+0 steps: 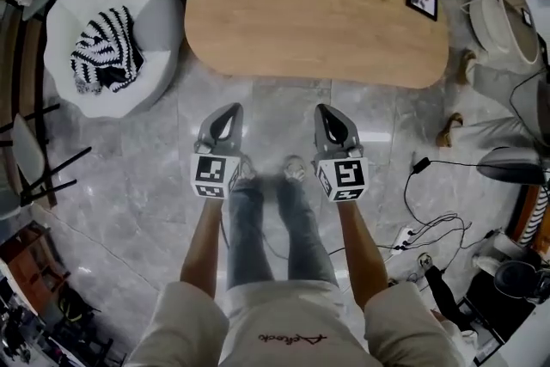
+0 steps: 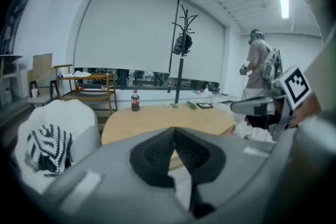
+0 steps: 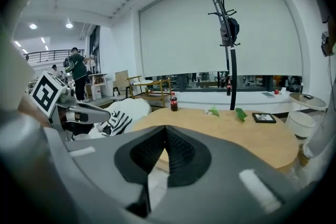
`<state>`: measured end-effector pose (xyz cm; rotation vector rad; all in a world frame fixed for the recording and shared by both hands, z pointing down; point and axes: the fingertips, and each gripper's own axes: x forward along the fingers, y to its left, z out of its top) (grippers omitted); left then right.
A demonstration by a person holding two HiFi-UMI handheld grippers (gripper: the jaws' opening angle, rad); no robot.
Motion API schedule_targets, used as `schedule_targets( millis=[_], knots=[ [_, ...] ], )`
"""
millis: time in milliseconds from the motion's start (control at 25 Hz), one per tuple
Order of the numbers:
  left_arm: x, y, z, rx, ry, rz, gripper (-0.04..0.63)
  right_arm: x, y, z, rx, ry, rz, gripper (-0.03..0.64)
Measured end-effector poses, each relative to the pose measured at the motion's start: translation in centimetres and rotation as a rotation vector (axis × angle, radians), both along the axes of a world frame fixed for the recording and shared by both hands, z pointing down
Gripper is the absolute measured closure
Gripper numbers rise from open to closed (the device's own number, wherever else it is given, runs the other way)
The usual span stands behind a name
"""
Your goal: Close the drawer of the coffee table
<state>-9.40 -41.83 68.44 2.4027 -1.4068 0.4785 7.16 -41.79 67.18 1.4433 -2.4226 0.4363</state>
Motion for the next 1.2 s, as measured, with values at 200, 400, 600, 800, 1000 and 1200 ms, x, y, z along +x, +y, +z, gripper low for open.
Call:
schedule_targets(
  millis=[200, 400, 600, 800, 1000, 1200],
  knots=[
    [-0.4, 1.5, -7.5, 0.036, 0.005, -0.007, 0.594, 0.5, 1.6, -7.4, 0.03, -0.002, 0.027, 0.611],
    [-0.6, 0.9, -14.8, 0.11, 0.019, -0.014, 0.594, 1.2, 1.2, -14.4, 0.089, -0.023, 0.051, 0.612],
    [-0.6, 4.2, -20.4, 0.103, 0.044, -0.025, 0.594, 1.6, 4.7, -19.7, 0.079, -0.013, 0.058, 0.611],
    [-1.0, 6.5, -25.8, 0.126, 0.049, -0.023, 0.594, 2.0, 7.4, -24.6, 0.108, 0.002, 0.057, 0.611],
    [-1.7, 6.8, -30.8, 0.173, 0.05, -0.03, 0.594, 2.3, 8.3, -29.1, 0.148, 0.018, 0.052, 0.612],
    [-2.4, 7.5, -34.9, 0.215, 0.039, -0.03, 0.594, 2.6, 9.4, -33.1, 0.187, 0.006, 0.075, 0.611]
  ],
)
